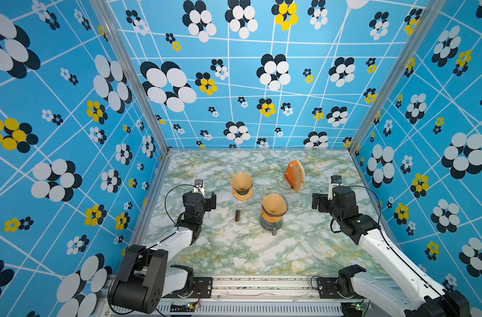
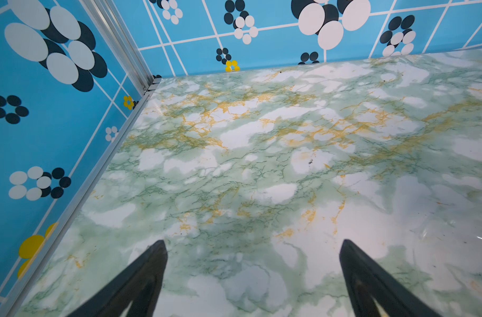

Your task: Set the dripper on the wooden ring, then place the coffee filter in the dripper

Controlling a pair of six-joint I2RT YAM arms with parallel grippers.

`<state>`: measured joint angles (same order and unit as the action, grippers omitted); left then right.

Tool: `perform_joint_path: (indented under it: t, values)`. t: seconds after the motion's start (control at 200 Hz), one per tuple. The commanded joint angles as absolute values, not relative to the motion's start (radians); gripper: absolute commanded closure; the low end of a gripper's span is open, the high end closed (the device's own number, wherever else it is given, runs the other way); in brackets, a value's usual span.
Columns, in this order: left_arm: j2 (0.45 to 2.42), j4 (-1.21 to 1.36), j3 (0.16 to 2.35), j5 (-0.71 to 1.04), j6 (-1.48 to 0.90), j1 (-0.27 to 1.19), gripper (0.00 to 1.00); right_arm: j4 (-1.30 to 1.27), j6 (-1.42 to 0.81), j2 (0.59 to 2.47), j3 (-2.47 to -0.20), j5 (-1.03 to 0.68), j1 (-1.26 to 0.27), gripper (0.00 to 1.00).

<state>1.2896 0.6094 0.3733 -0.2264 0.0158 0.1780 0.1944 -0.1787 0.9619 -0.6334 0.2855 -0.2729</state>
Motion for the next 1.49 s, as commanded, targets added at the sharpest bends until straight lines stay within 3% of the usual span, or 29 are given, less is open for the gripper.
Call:
perform_joint_path:
  t: [0.0,0.215,0.515,0.76,1.025,1.49]
  values:
    - [1.325,0.736,0.354,-0.213,0.028,0.161,0.01,0.099,-0.156,0.972,-0.607,0.314,-0.257,0.01]
    - [1.360,0.775,0.363,-0.134,0.034,0.103,0.01,0.011,-0.161,1.003,-0.564,0.318,-0.231,0.01]
    - [1.551,1.040,0.323,-0.044,-0.029,0.006,0.01,-0.099,-0.138,1.099,-0.549,0.291,-0.168,0.01]
    - [1.542,0.936,0.367,-0.057,-0.036,0.010,0.01,-0.231,-0.099,1.143,-0.500,0.273,-0.124,0.01]
    - [1.542,0.927,0.371,-0.069,-0.029,0.018,0.01,-0.464,-0.054,1.236,-0.427,0.303,-0.071,0.01]
    - [1.543,0.910,0.383,-0.081,-0.005,0.038,0.01,-1.078,-0.103,1.554,-0.303,0.067,0.054,0.01]
